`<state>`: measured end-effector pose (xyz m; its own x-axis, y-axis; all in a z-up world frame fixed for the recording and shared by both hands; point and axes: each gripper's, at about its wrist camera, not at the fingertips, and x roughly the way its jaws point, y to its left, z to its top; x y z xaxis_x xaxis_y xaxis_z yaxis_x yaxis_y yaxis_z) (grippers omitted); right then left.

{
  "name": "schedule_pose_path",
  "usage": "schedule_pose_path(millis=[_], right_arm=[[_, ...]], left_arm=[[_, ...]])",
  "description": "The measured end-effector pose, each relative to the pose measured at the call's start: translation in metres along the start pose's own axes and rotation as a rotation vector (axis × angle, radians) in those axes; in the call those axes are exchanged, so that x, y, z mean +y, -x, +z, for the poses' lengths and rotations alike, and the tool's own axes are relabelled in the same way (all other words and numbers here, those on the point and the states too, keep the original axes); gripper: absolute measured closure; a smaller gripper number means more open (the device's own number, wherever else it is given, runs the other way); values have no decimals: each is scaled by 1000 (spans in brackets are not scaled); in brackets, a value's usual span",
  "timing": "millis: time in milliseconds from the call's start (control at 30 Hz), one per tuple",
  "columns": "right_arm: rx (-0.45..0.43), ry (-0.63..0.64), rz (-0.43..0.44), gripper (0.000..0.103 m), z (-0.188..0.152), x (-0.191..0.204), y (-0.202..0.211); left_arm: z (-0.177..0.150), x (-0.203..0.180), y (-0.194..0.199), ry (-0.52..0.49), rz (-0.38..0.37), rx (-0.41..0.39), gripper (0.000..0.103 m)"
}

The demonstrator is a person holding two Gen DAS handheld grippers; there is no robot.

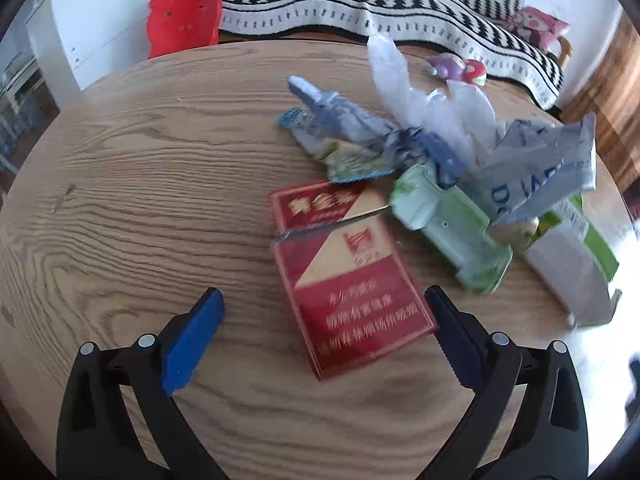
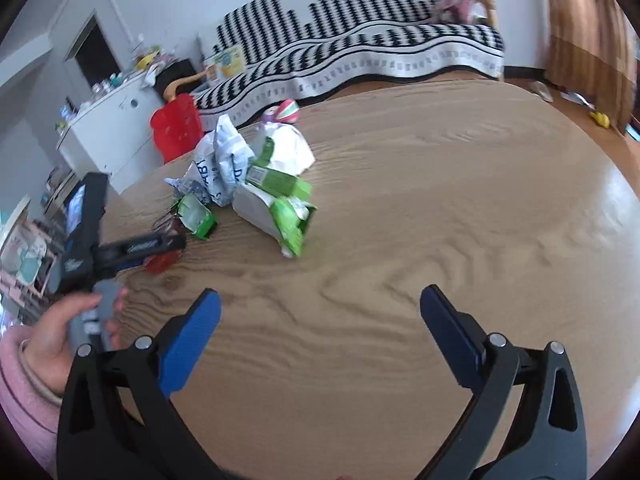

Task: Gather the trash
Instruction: 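Grasp the red cigarette box with the left gripper while the right grasps a green carton, then carry the red box and green carton over the black bin and open both grippers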

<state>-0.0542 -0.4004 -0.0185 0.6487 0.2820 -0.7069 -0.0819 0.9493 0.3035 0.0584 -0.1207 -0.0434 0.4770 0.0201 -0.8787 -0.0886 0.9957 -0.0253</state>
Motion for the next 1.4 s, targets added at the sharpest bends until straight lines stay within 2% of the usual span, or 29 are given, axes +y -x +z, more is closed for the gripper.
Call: schedule_pose_path(millis=[167,333,467,567,600,633,667,733,800,1000,1133,1267,1400], right_arm=[[30,93,-19,6,31,9,-45],[107,163,33,7,52,17,-80],[111,209,17,14,61,27,-93],[115,226,0,31,65,31,-101],[119,222,5,46,67,32,-104],[123,209,28,56,67,32,-105],[124,194,47,59,67,31,-105],[89,192,31,72,66,34,-100],[69,168,51,76,64,35,-95],[39,133,102,77,60,37,-71],[-38,127,140,78,53,44,-32],[-77,138,60,78,45,48,-14],[-104,110,61,78,41,45,2]], left_arm=[[1,10,7,-34,21,-40,6],[4,11,-2,-50,14,-44,6],[4,9,-7,-67,8,-51,6],[6,6,-8,-80,-4,-60,6],[6,6,-8,-84,-10,-65,12],[6,5,-5,-96,-16,-84,21],[6,5,-1,-109,-27,-101,49],[6,8,1,-98,-77,-102,49],[4,9,4,-106,-81,-109,50],[2,11,23,-100,-100,-147,50],[-2,11,39,-104,-109,-179,50],[-6,14,54,-108,-115,-203,50],[-11,17,66,-112,-129,-217,50]])
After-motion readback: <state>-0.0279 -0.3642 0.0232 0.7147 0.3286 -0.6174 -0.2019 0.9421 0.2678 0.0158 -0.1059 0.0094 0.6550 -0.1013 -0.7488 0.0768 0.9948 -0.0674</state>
